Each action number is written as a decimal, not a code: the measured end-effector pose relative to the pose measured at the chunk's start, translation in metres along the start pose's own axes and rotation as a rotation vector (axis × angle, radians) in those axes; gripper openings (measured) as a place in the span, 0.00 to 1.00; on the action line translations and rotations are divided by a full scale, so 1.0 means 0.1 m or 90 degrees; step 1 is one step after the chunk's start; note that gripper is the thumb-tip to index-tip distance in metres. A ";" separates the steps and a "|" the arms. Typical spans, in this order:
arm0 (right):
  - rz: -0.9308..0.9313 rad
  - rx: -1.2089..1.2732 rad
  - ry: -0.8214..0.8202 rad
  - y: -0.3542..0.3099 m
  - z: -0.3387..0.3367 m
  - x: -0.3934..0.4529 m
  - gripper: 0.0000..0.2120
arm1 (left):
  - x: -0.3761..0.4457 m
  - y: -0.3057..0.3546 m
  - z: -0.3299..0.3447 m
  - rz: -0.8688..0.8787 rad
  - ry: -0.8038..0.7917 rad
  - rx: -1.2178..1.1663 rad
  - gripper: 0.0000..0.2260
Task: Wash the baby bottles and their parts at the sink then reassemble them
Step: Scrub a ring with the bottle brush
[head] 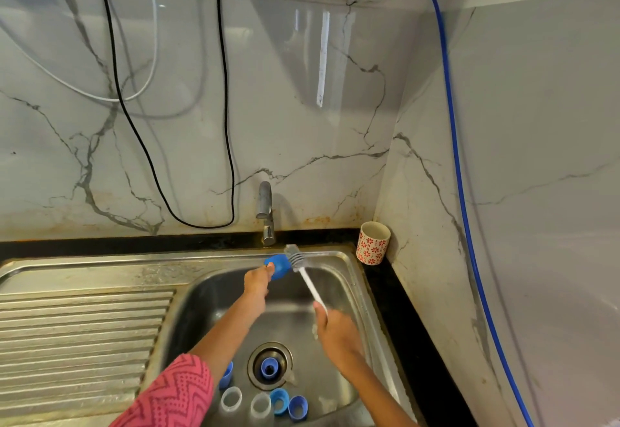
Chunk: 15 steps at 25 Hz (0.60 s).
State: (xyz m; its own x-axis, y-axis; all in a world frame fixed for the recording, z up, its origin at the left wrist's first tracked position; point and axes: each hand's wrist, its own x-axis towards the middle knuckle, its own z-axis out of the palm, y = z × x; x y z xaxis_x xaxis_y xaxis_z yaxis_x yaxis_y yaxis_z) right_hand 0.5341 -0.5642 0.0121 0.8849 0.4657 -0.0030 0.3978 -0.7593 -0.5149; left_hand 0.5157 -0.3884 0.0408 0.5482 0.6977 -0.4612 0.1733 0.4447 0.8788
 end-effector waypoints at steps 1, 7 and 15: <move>-0.014 -0.020 -0.004 -0.06 0.01 -0.04 0.28 | 0.00 0.02 0.02 -0.057 -0.021 -0.059 0.07; 0.119 0.053 -0.027 -0.07 0.04 0.04 0.29 | -0.04 -0.21 0.05 -0.120 -0.038 -0.140 0.13; 0.045 -0.005 -0.085 -0.25 0.14 -0.28 0.33 | -0.01 -0.25 0.06 -0.165 -0.058 -0.270 0.12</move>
State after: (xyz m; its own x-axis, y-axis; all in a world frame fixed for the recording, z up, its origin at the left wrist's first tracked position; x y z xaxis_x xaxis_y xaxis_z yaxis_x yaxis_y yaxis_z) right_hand 0.4962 -0.5522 0.0128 0.8710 0.4665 -0.1542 0.3376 -0.7963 -0.5020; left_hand 0.5162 -0.4036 0.0205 0.6031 0.4909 -0.6287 -0.0248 0.7994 0.6004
